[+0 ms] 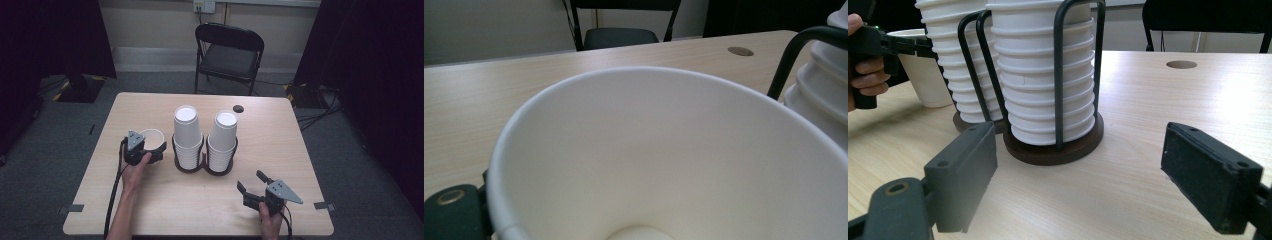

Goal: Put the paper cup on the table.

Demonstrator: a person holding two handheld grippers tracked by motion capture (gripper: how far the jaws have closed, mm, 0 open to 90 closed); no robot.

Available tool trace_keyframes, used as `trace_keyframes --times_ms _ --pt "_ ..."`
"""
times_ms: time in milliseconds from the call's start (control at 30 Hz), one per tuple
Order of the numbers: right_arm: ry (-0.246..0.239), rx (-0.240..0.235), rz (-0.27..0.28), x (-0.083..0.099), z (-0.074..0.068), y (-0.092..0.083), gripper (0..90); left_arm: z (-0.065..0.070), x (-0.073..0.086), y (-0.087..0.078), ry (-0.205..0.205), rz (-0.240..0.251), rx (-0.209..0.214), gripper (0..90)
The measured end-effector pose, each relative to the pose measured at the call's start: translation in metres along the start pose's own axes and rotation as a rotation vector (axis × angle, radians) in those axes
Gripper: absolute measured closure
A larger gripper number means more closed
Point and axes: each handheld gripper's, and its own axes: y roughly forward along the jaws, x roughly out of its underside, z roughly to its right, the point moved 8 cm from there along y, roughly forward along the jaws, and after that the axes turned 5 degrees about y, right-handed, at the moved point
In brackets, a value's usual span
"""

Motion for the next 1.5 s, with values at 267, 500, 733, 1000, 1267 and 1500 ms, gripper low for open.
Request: trace_keyframes --times_ms 267,500,733,1000,1267,1500 --pt "0.001 -0.001 0.003 0.000 0.000 0.000 14.4 0.000 0.016 -0.004 0.004 -0.051 -0.029 11.9" --pt "0.000 0.000 0.003 0.000 0.000 0.000 14.7 0.000 0.030 0.000 -0.004 -0.143 -0.033 15.4" --pt "-0.002 0.003 0.002 0.000 0.000 0.000 14.9 0.003 0.038 -0.002 0.003 -0.173 -0.058 15.5" --pt "-0.005 -0.004 -0.001 0.000 -0.001 0.000 18.0 0.001 0.042 -0.007 -0.011 -0.209 -0.066 15.6" --pt "-0.001 -0.003 0.003 0.000 -0.001 0.000 17.0 -0.001 0.046 -0.018 0.025 -0.193 -0.122 15.6" --pt "0.007 -0.001 0.008 0.000 0.000 -0.001 16.1 0.002 0.047 -0.032 -0.012 -0.140 -0.121 15.5"
